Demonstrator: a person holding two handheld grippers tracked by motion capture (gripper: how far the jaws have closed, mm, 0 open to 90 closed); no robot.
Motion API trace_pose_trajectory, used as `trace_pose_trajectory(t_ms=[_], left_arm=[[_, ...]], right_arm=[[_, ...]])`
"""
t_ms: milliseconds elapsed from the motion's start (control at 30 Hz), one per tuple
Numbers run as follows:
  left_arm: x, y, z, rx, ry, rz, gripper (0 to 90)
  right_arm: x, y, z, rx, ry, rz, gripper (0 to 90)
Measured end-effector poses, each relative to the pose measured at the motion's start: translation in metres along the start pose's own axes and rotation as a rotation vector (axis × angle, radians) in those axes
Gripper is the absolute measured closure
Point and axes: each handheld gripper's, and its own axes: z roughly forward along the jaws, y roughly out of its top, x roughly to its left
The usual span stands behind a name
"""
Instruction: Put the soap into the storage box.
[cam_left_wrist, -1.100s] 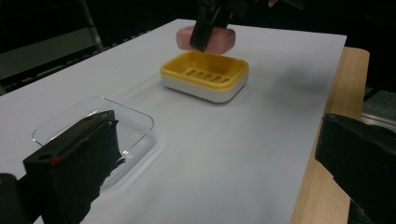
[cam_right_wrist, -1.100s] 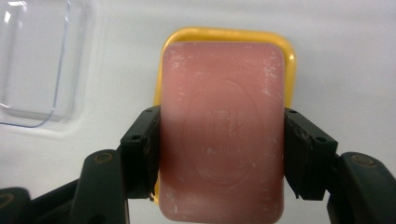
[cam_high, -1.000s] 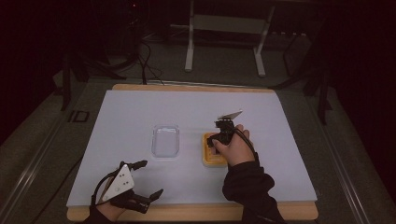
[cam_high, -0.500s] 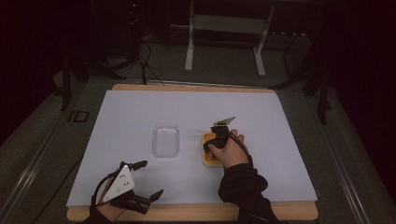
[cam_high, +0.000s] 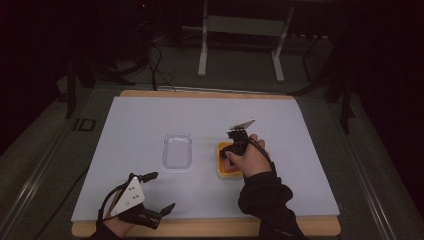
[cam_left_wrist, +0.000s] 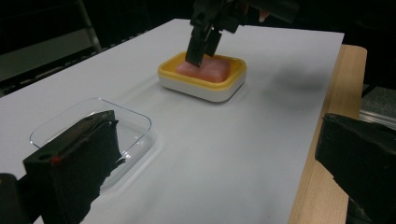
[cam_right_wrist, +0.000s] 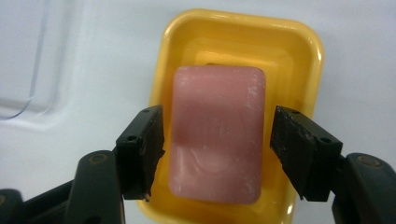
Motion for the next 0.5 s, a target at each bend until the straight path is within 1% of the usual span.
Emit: trace_pose_trajectory(t_ms=[33,100,133,167,200,233,267,300,333,367,400,433,467,500], left_arm=[[0.0,0.0,0.0,0.001,0.001,0.0,0.5],[0.0,0.0,0.0,0.001,0.001,0.0,0.5],[0.0,0.0,0.0,0.001,0.001,0.0,0.5],[0.0,0.0,0.0,0.002,0.0,-0.001,0.5],[0.0,0.0,0.0,0.002,0.001,-0.001,0.5],[0.0,0.0,0.0,0.004,0.001,0.0,0.6],[0.0,0.0,0.001,0.004,0.001,-0.001,0.6],[0.0,0.0,0.001,0.004,0.002,-0.001,0.5],[0.0,0.0,0.001,0.005,0.001,-0.002,0.5],[0.0,0.0,0.001,0.005,0.001,-0.002,0.5],[0.0,0.0,0.001,0.007,0.002,-0.001,0.5],[0.0,0.0,0.001,0.007,0.002,-0.001,0.6],[0.0,0.0,0.001,0.009,0.002,-0.001,0.6],[0.0,0.0,0.002,0.009,0.002,-0.002,0.5]], right_arm=[[-0.001,0.0,-0.002,-0.003,0.001,-0.012,33.9],[-0.003,-0.001,-0.007,-0.015,0.001,-0.07,32.3],[-0.005,-0.001,-0.008,-0.012,0.003,-0.089,32.3],[-0.008,-0.002,-0.01,-0.01,0.017,-0.115,32.3],[-0.01,-0.003,-0.012,-0.011,0.034,-0.131,32.3],[-0.012,-0.003,-0.014,-0.016,0.033,-0.152,31.9],[-0.015,-0.004,-0.016,-0.028,0.034,-0.19,30.3],[-0.017,-0.005,-0.017,-0.033,0.042,-0.213,29.8],[-0.019,-0.006,-0.018,-0.043,0.066,-0.237,29.4],[-0.022,-0.006,-0.02,-0.062,0.081,-0.272,28.6],[-0.024,-0.007,-0.021,-0.07,0.073,-0.299,28.1],[-0.024,-0.007,-0.021,-0.07,0.073,-0.299,28.1],[-0.027,-0.008,-0.022,-0.073,0.07,-0.335,28.2],[-0.033,-0.01,-0.026,-0.084,0.106,-0.39,29.3]])
